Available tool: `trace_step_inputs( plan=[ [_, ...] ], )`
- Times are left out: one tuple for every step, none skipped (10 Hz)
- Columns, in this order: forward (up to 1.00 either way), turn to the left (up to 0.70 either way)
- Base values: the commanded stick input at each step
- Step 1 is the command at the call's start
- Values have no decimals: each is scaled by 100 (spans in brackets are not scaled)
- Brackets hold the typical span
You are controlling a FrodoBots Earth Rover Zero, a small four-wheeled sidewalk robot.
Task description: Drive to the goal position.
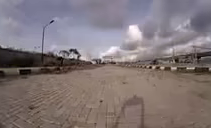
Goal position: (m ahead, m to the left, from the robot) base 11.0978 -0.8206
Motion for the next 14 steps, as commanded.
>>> trace_step_inputs(
  plan=[
    [100, 0],
    [100, 0],
    [100, 0],
    [100, 0],
    [100, 0],
    [100, 0],
    [100, 0],
    [100, 0],
    [100, 0],
    [100, 0],
    [100, 0],
    [100, 0],
    [100, 0],
    [100, 0]
  ],
)
